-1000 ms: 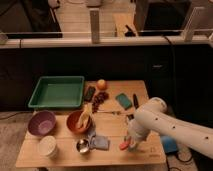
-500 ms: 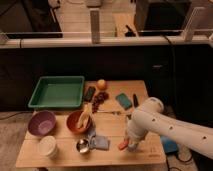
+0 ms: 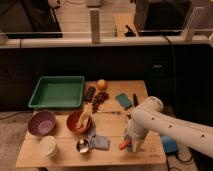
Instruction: Place pepper in plastic cup
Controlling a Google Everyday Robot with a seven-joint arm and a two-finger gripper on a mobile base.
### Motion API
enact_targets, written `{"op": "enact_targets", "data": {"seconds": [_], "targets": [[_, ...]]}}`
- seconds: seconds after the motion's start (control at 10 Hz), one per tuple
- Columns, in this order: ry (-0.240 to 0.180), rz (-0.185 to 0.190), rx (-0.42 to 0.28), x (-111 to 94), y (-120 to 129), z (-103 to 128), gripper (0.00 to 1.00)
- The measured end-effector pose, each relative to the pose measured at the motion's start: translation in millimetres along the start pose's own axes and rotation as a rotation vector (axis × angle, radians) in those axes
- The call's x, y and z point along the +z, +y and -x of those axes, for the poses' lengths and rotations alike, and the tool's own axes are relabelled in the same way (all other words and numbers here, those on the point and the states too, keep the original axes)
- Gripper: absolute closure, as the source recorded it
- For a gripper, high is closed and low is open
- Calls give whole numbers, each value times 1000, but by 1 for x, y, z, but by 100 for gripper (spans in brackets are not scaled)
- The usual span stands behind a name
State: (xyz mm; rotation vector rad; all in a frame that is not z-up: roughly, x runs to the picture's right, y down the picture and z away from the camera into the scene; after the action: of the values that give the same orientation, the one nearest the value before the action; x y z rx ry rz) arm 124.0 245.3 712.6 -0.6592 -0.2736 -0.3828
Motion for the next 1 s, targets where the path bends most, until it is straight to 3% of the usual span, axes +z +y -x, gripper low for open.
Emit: {"op": "enact_targets", "data": {"seconds": [0.3, 0.7, 1.0], "targets": [[7, 6, -4, -1, 1, -2, 20], [-39, 6, -30, -10, -3, -1, 20], [-41, 8, -32, -11, -3, -2, 20]]}}
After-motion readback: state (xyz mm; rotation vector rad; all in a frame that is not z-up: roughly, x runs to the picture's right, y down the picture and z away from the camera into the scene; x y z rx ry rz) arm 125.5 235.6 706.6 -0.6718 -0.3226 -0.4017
